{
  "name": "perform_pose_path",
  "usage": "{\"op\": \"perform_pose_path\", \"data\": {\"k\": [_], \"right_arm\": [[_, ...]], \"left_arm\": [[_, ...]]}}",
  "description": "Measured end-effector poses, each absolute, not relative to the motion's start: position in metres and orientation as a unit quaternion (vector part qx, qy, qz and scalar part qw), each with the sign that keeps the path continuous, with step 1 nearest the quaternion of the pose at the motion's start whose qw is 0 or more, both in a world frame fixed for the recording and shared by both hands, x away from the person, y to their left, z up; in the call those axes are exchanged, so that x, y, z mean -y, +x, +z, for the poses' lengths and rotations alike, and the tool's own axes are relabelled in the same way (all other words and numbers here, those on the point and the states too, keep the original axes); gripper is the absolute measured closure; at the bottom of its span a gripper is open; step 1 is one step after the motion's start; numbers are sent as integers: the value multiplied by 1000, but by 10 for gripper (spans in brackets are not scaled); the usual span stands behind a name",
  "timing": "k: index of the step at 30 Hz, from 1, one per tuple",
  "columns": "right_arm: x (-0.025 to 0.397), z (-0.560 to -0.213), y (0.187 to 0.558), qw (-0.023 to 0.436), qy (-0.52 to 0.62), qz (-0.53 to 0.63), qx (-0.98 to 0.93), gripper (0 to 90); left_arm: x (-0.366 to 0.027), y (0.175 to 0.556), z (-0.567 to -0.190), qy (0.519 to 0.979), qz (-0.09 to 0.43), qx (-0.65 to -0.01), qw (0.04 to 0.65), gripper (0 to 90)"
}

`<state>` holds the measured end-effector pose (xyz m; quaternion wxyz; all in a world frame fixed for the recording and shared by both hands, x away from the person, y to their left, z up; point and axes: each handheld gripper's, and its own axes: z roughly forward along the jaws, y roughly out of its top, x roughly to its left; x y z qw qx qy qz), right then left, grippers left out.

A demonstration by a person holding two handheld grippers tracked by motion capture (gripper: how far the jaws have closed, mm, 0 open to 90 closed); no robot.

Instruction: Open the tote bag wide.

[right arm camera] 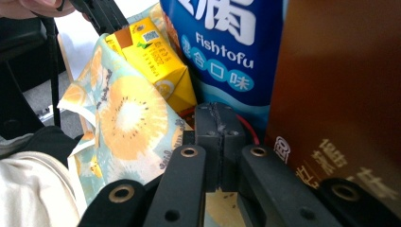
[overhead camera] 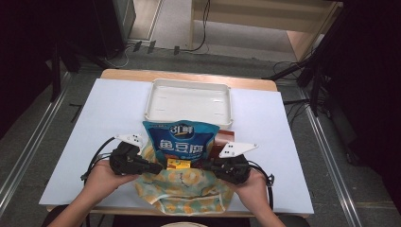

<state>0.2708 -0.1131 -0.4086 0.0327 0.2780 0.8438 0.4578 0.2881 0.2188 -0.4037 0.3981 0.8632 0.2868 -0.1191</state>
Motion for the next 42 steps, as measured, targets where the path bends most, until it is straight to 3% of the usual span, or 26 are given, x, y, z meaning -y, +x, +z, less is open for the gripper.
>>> {"op": "perform_pose_path", "data": {"k": [42], "right_arm": [[111, -432, 241, -24, 199, 456, -867, 900]], "left_arm": [[-231, 294, -438, 852, -144, -307, 399, 892]]}}
